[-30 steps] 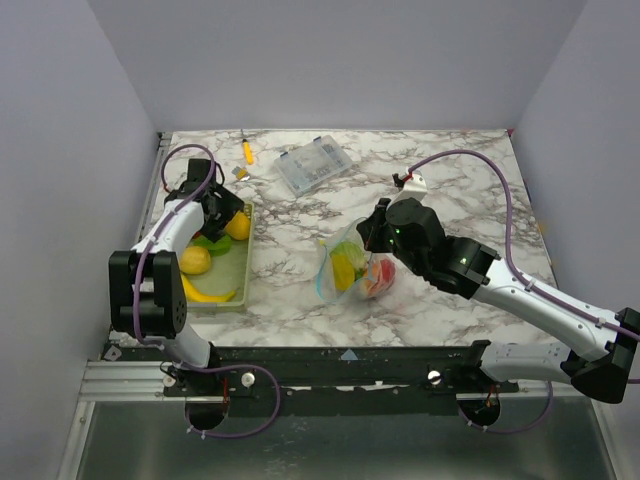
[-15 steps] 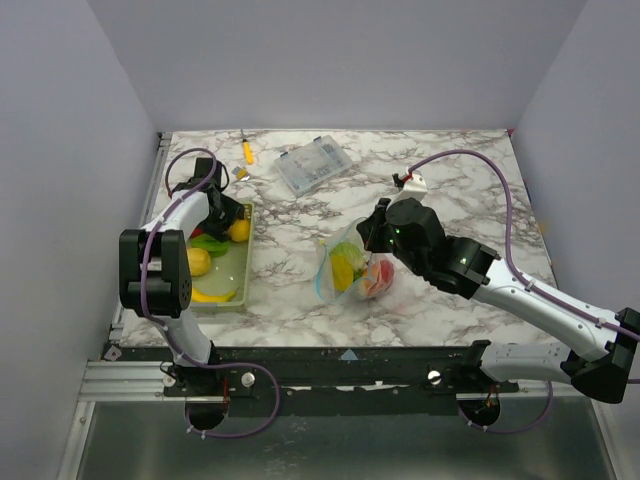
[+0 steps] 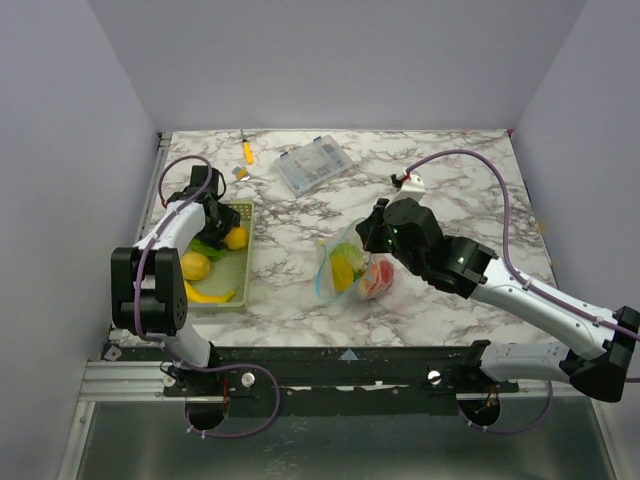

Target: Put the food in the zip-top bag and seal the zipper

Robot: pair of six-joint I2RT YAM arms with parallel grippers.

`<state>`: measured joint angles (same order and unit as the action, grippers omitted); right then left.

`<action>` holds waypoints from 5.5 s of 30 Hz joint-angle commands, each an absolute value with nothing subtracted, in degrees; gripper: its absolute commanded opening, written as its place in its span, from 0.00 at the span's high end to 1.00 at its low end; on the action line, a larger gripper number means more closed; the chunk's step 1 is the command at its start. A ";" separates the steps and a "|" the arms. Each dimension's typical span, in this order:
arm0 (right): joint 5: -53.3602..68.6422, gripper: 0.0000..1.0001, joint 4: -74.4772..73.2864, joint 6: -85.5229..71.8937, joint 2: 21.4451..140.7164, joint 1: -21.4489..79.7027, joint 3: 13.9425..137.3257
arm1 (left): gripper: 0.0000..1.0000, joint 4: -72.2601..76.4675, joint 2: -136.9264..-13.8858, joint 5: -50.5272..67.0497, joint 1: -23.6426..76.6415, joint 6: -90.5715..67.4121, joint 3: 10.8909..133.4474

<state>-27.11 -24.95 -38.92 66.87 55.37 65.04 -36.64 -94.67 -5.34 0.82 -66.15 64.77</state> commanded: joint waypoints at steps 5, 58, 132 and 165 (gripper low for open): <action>-26.03 0.99 -22.68 -38.28 67.28 55.06 66.27 | 0.90 -38.58 -81.86 -4.14 0.53 -64.44 60.06; -24.47 0.99 -20.92 -39.40 66.30 55.06 64.71 | 0.20 -18.63 -56.56 7.76 50.03 -28.60 55.86; -25.05 0.99 -21.63 -38.62 65.80 55.07 64.64 | 0.19 -56.18 -102.01 -12.98 -1.74 -69.17 72.13; -24.03 0.99 -20.52 -38.96 65.99 55.02 64.03 | 0.56 -52.33 -91.18 -19.88 -2.79 -62.32 68.04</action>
<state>-24.73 -23.49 -38.96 66.94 55.37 63.99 -53.98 -95.46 -13.91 -2.50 -66.41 68.05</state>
